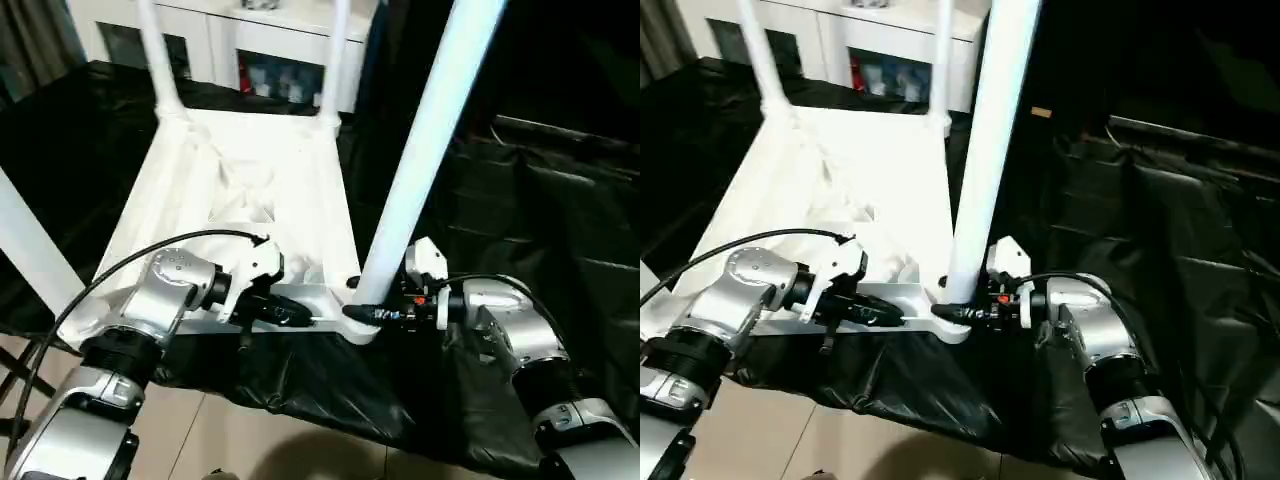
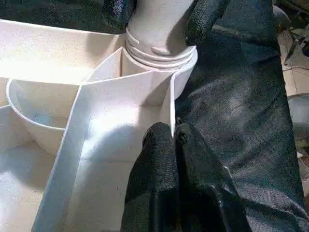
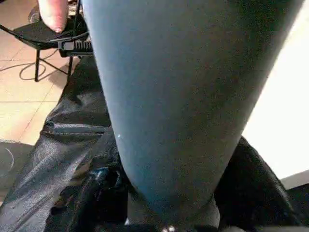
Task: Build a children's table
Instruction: Rotate leg to tighten
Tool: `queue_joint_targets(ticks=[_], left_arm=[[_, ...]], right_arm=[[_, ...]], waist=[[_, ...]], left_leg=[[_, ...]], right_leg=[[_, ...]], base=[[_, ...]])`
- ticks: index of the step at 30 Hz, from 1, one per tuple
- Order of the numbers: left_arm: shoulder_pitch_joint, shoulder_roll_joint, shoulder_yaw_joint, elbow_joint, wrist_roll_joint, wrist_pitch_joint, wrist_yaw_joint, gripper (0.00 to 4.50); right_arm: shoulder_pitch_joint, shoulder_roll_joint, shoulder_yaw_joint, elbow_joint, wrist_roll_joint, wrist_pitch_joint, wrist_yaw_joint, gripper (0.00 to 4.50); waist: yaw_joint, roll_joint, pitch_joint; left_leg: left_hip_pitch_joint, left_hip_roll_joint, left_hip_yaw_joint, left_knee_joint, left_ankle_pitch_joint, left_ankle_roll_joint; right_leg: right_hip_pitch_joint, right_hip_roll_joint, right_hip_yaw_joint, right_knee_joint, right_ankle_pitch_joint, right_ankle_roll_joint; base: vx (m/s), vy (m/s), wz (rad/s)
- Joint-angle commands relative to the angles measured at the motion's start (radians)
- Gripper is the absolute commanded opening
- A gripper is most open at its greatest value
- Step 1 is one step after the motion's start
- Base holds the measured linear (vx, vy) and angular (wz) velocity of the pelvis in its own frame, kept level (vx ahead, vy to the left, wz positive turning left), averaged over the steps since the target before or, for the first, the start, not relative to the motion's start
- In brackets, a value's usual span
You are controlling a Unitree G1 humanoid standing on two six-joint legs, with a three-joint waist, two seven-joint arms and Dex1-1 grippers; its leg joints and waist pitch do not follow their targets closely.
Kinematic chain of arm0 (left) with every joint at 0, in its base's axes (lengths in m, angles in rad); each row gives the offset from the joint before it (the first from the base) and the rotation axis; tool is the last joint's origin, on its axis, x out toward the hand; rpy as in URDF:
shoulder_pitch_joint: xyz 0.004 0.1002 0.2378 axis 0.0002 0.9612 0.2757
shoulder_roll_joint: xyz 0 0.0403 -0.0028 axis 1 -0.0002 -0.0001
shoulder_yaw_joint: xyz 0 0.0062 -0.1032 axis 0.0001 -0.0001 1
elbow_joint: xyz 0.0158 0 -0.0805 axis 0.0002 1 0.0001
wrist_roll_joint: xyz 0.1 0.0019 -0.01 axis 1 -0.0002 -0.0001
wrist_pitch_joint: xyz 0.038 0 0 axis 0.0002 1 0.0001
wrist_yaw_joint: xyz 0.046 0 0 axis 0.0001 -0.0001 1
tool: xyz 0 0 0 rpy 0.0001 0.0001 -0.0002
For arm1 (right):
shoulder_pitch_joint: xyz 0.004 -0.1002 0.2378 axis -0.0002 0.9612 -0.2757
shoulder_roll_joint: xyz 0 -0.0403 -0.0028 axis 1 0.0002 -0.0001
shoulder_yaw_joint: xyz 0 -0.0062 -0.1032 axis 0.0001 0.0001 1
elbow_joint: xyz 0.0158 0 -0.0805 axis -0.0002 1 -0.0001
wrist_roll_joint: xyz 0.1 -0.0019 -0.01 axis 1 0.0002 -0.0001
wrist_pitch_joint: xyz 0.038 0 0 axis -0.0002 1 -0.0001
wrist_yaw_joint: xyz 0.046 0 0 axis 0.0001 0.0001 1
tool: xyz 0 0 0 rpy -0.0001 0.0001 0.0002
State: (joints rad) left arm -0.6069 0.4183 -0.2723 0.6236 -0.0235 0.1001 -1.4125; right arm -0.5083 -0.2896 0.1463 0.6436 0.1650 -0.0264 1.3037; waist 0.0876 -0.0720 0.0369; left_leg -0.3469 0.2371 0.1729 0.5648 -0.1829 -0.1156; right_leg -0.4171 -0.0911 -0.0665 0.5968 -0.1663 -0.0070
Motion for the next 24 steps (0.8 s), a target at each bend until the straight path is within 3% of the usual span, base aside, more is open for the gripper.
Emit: queue_joint_targets(ticks=[1, 3, 6, 7, 9, 11, 13, 14, 15, 16, 17, 18, 19, 20, 21, 22, 23, 24], left_arm=[[0.002, 0.003, -0.039, 0.017, 0.054, 0.012, 0.025, 0.00], [0.004, -0.001, -0.042, 0.014, 0.060, 0.016, 0.040, 0.00], [0.012, -0.030, -0.050, 0.006, 0.077, 0.032, 0.108, 0.00], [0.015, -0.046, -0.053, 0.001, 0.083, 0.043, 0.135, 0.00], [0.017, -0.058, -0.057, -0.004, 0.086, 0.054, 0.154, 0.00], [0.016, -0.099, -0.059, 0.000, 0.094, 0.071, 0.216, 0.00], [0.007, -0.170, -0.063, 0.008, 0.101, 0.101, 0.295, 0.00], [0.006, -0.178, -0.063, 0.009, 0.102, 0.105, 0.303, 0.00], [0.004, -0.191, -0.064, 0.009, 0.102, 0.111, 0.315, 0.00], [-0.002, -0.218, -0.065, 0.014, 0.103, 0.118, 0.342, 0.00], [-0.011, -0.252, -0.069, 0.024, 0.108, 0.125, 0.374, 0.00], [-0.012, -0.255, -0.069, 0.025, 0.108, 0.126, 0.377, 0.00], [-0.018, -0.268, -0.073, 0.033, 0.116, 0.124, 0.392, 0.00], [-0.020, -0.269, -0.074, 0.035, 0.118, 0.122, 0.394, 0.00], [-0.024, -0.271, -0.075, 0.039, 0.124, 0.120, 0.401, 0.00], [-0.025, -0.270, -0.076, 0.039, 0.126, 0.118, 0.402, 0.00], [-0.026, -0.269, -0.077, 0.039, 0.129, 0.114, 0.405, 0.00], [-0.029, -0.258, -0.079, 0.035, 0.149, 0.078, 0.429, 0.00]], right_arm=[[0.030, 0.013, 0.011, 0.008, 0.009, 0.065, -0.010, 1.97], [0.039, 0.023, 0.002, 0.006, 0.009, 0.069, -0.043, 1.97], [0.072, 0.063, -0.031, 0.009, 0.004, 0.074, -0.183, 1.97], [0.083, 0.082, -0.046, 0.014, 0.001, 0.073, -0.246, 1.97], [0.091, 0.097, -0.058, 0.019, -0.003, 0.074, -0.296, 1.96], [0.108, 0.139, -0.080, 0.028, -0.013, 0.076, -0.409, 1.96], [0.100, 0.215, -0.112, 0.077, -0.036, 0.076, -0.610, 1.96], [0.097, 0.225, -0.116, 0.085, -0.039, 0.076, -0.637, 1.96], [0.092, 0.241, -0.123, 0.098, -0.044, 0.076, -0.680, 1.96], [0.077, 0.272, -0.134, 0.123, -0.049, 0.070, -0.752, 1.96], [0.050, 0.322, -0.145, 0.154, -0.054, 0.059, -0.842, 1.96], [0.047, 0.327, -0.146, 0.156, -0.054, 0.058, -0.850, 1.96], [0.029, 0.360, -0.148, 0.167, -0.055, 0.054, -0.895, 1.96], [0.025, 0.368, -0.146, 0.167, -0.055, 0.053, -0.897, 1.96], [0.015, 0.388, -0.141, 0.167, -0.056, 0.051, -0.903, 1.95], [0.013, 0.392, -0.139, 0.165, -0.057, 0.050, -0.900, 1.95], [0.010, 0.398, -0.135, 0.164, -0.058, 0.049, -0.897, 1.95], [0.005, 0.406, -0.129, 0.161, -0.066, 0.046, -0.901, 1.95]], waist=[[-0.001, 0.011, -0.053], [-0.001, 0.009, -0.051], [-0.004, 0.010, -0.043], [-0.008, 0.008, -0.036], [-0.011, 0.010, -0.033], [-0.015, 0.008, -0.033], [-0.032, 0.011, -0.029], [-0.044, 0.014, -0.032], [-0.051, 0.012, -0.031], [-0.063, 0.024, -0.029], [-0.079, 0.036, -0.027], [-0.086, 0.041, -0.022], [-0.096, 0.054, -0.018], [-0.087, 0.066, -0.005], [-0.035, 0.071, -0.010], [-0.028, -0.020, -0.023], [-0.028, -0.020, -0.023], [-0.029, -0.026, -0.005]], left_leg=[[0.001, -0.004, 0.019, -0.063, -0.206, 0.029], [0.000, -0.004, 0.019, -0.064, -0.214, 0.027], [0.005, -0.005, 0.017, -0.070, -0.280, 0.013], [0.011, -0.007, 0.010, -0.073, -0.360, -0.003], [0.022, -0.008, 0.004, -0.075, -0.417, -0.013], [0.024, -0.010, -0.001, -0.074, -0.437, -0.016], [0.024, -0.013, -0.010, -0.076, -0.493, -0.024], [0.031, -0.013, -0.015, -0.076, -0.516, -0.024], [0.024, -0.014, -0.020, -0.079, -0.527, -0.024], [0.025, -0.011, -0.028, -0.085, -0.571, -0.022], [0.031, -0.004, -0.038, -0.093, -0.637, -0.019], [0.030, 0.001, -0.044, -0.101, -0.679, -0.019], [0.008, 0.022, -0.057, -0.136, -0.778, -0.023], [-0.019, 0.041, -0.051, -0.178, -0.857, -0.027], [-0.053, 0.051, -0.010, -0.212, -0.939, -0.027], [0.039, 0.007, -0.010, -0.113, -0.738, 0.001], [0.039, 0.007, -0.010, -0.113, -0.738, 0.001], [0.108, -0.052, -0.006, 0.079, -0.427, -0.009]], right_leg=[[0.056, -0.032, 0.033, -0.053, -0.177, -0.222], [0.056, -0.033, 0.034, -0.056, -0.196, -0.214], [0.048, -0.035, 0.035, -0.070, -0.304, -0.186], [0.041, -0.038, 0.032, -0.086, -0.462, -0.141], [0.033, -0.043, 0.027, -0.105, -0.597, -0.090], [0.029, -0.043, 0.023, -0.115, -0.654, -0.061], [0.026, -0.041, 0.006, -0.130, -0.705, -0.032], [0.029, -0.043, -0.005, -0.140, -0.705, -0.027], [0.035, -0.041, -0.012, -0.140, -0.705, -0.022], [0.041, -0.041, -0.028, -0.150, -0.698, -0.019], [0.051, -0.038, -0.053, -0.160, -0.662, -0.020], [0.058, -0.036, -0.065, -0.162, -0.637, -0.022], [0.097, -0.028, -0.078, -0.124, -0.520, -0.038], [0.121, -0.012, -0.081, -0.068, -0.456, -0.055], [0.144, -0.003, -0.060, 0.062, -0.195, -0.086], [0.055, -0.040, 0.037, -0.022, -0.626, 0.020], [0.055, -0.040, 0.037, -0.022, -0.626, 0.020], [-0.067, -0.126, 0.012, -0.208, -1.186, 0.046]], base=[[0.000, 0.000, 0.00], [0.000, 0.000, 0.00], [0.000, 0.000, 0.00], [0.000, 0.000, 0.00], [0.000, 0.000, 0.00], [-0.058, 0.009, -0.02], [-0.062, 0.021, -0.04], [-0.053, 0.036, -0.08], [-0.053, 0.036, -0.08], [-0.056, 0.046, -0.13], [-0.064, 0.054, -0.14], [-0.064, 0.054, -0.14], [-0.094, 0.022, -0.14], [-0.102, -0.001, 0.02], [-0.102, -0.001, 0.02], [-0.024, -0.075, 0.16], [-0.002, -0.140, 0.00], [-0.002, -0.140, 0.00]])
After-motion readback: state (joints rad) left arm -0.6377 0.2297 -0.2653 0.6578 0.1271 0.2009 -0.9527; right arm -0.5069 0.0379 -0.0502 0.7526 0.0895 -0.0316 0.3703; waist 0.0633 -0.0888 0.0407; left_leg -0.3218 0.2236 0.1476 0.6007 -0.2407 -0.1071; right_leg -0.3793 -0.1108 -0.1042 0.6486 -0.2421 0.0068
